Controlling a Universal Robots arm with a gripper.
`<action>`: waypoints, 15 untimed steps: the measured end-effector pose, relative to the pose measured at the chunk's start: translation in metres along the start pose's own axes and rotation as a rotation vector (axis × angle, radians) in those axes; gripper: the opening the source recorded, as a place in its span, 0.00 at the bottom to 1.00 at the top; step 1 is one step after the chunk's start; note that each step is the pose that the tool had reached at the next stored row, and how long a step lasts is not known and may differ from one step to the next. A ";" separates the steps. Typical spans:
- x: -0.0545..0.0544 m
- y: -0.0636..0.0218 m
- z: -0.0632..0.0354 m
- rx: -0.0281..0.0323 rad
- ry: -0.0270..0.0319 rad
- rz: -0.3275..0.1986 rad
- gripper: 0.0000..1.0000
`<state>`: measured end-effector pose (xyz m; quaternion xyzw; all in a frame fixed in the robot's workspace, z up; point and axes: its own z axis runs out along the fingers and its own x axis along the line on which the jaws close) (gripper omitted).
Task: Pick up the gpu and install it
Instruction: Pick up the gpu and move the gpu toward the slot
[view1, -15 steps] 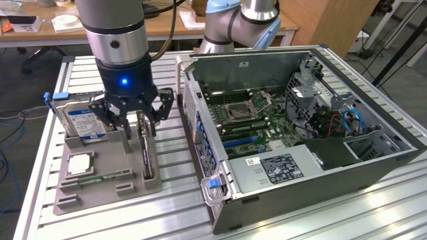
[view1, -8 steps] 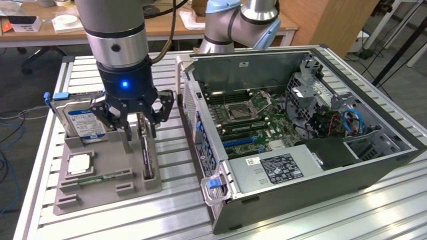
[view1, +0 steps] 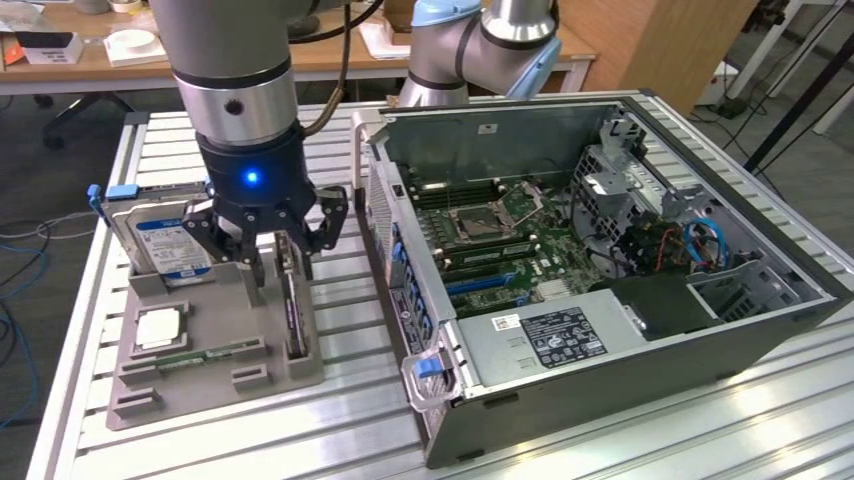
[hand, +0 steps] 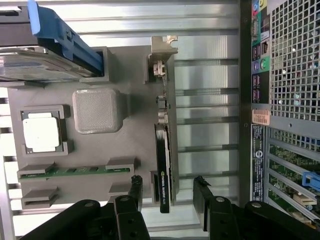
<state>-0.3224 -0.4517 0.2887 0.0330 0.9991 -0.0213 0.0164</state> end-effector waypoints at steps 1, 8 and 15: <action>0.000 0.0000 0.0010 0.0000 0.0000 0.000 0.53; 0.000 0.0006 0.0145 0.0004 -0.0001 0.000 0.53; 0.001 0.0009 0.0222 0.0012 -0.0001 0.000 0.53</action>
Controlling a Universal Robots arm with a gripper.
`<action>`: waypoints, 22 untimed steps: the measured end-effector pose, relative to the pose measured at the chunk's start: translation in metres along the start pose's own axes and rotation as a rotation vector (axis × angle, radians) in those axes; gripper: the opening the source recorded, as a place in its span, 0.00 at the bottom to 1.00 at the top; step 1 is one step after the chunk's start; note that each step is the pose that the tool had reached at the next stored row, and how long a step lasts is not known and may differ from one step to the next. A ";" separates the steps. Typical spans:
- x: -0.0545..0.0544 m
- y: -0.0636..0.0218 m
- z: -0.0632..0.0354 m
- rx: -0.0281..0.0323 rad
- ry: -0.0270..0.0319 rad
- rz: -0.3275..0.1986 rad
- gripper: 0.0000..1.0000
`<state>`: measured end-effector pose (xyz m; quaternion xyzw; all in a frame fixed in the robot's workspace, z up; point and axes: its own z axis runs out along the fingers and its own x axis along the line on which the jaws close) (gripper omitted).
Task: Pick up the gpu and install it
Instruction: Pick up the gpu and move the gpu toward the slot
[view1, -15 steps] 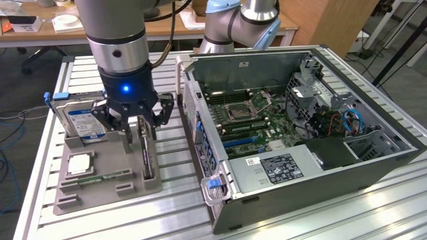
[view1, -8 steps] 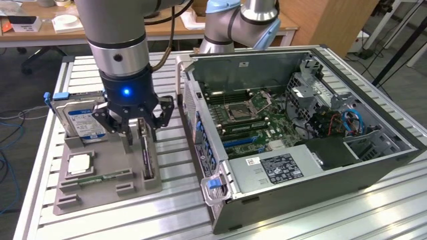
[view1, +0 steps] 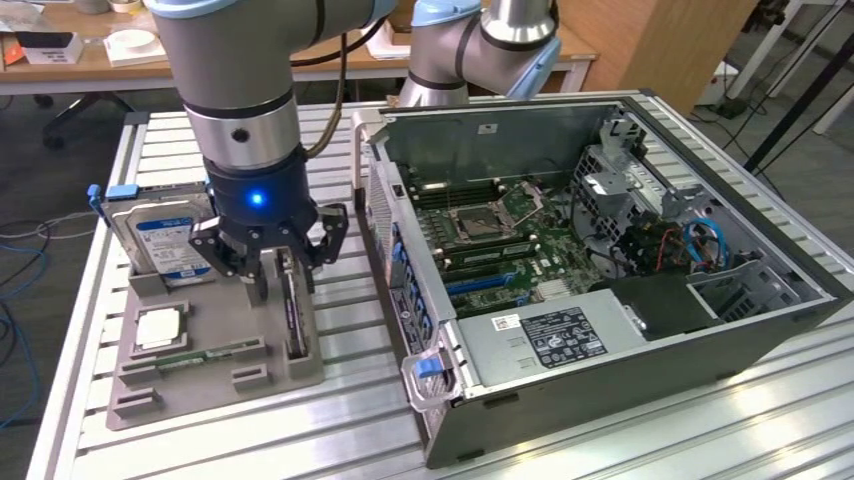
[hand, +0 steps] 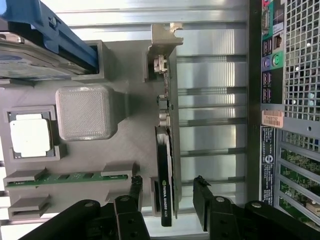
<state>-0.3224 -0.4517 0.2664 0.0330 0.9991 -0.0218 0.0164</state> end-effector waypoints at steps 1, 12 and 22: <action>0.000 0.0000 0.0008 0.0001 0.0001 0.000 0.53; 0.000 0.0001 0.0035 0.0000 0.0000 0.000 0.53; 0.000 0.0002 0.0050 -0.0001 -0.0002 0.000 0.53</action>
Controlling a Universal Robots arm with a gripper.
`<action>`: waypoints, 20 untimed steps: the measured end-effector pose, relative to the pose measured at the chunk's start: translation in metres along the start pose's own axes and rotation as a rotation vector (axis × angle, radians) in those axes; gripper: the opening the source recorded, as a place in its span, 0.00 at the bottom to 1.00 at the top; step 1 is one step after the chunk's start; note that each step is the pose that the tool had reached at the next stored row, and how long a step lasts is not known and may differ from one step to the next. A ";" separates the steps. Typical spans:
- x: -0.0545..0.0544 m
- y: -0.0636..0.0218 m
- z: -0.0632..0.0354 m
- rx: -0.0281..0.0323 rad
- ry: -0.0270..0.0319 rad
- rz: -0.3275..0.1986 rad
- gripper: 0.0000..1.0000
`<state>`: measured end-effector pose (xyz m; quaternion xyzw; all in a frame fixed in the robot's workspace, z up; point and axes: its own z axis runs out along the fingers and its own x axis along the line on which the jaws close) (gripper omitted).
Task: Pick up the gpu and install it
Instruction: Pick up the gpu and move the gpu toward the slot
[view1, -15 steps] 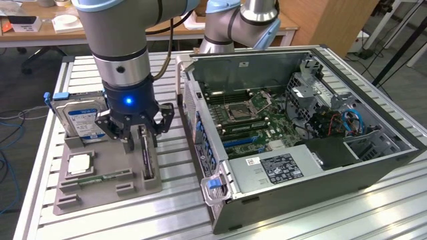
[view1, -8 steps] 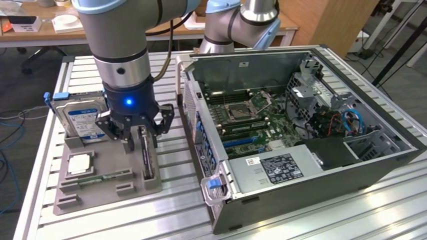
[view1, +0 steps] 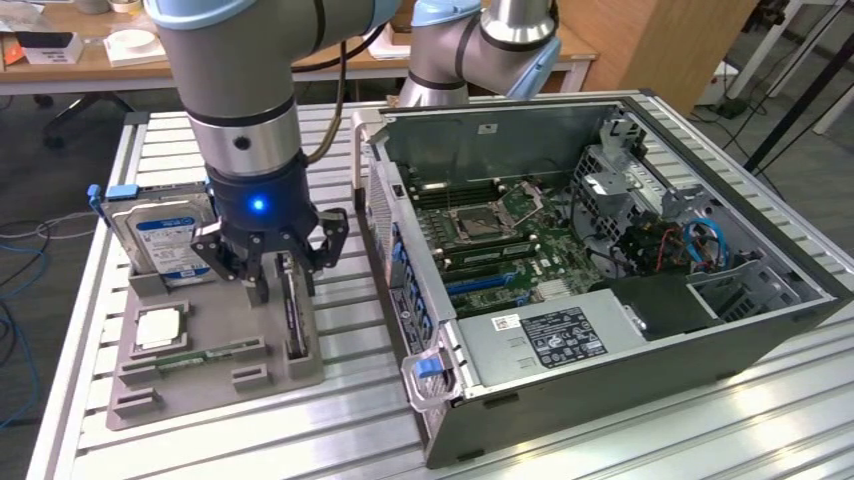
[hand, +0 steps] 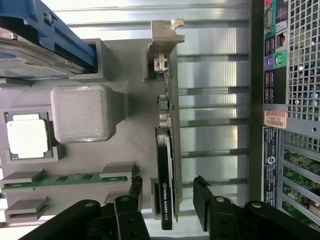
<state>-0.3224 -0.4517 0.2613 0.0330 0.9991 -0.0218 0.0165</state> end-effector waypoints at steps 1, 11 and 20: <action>0.000 0.0000 0.0004 0.0000 0.0001 0.000 0.53; 0.000 0.0002 0.0047 0.0003 0.0004 0.000 0.53; 0.000 0.0002 0.0054 0.0001 0.0001 0.000 0.53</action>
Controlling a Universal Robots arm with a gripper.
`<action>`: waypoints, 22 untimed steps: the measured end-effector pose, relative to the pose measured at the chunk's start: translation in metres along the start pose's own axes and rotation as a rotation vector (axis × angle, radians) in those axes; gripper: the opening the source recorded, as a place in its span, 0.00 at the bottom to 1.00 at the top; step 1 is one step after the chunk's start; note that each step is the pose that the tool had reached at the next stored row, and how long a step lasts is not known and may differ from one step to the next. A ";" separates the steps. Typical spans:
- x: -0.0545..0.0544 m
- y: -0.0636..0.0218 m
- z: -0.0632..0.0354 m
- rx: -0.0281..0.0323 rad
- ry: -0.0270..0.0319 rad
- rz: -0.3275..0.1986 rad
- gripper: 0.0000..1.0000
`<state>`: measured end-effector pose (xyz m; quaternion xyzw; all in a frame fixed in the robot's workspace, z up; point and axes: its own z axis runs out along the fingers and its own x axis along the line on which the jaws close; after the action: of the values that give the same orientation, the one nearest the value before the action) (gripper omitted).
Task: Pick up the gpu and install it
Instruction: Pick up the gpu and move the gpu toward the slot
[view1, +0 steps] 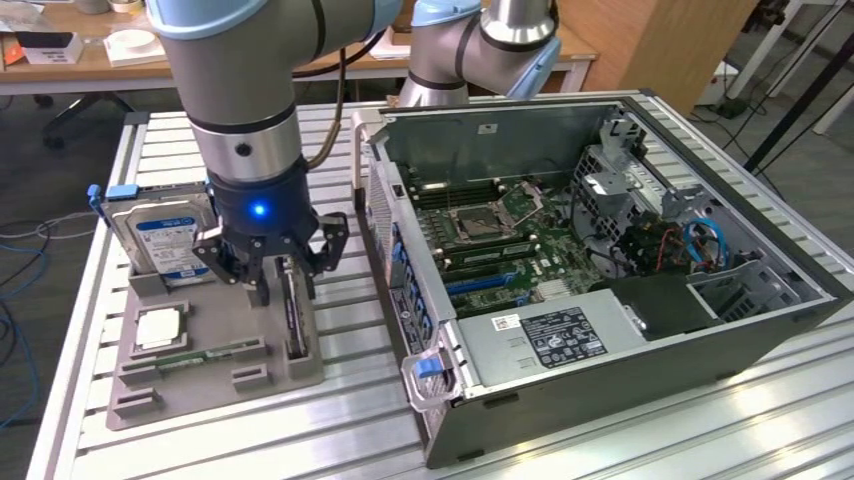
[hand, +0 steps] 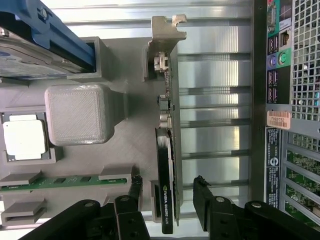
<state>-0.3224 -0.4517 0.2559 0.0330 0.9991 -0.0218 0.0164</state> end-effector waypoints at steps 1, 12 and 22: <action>0.000 0.0000 0.0002 0.0001 0.0000 0.000 0.53; 0.000 0.0007 0.0098 0.0009 -0.0001 0.000 0.53; 0.002 0.0104 0.0200 0.0011 -0.0001 0.000 0.53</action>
<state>-0.3226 -0.4421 0.2354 0.0330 0.9991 -0.0224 0.0164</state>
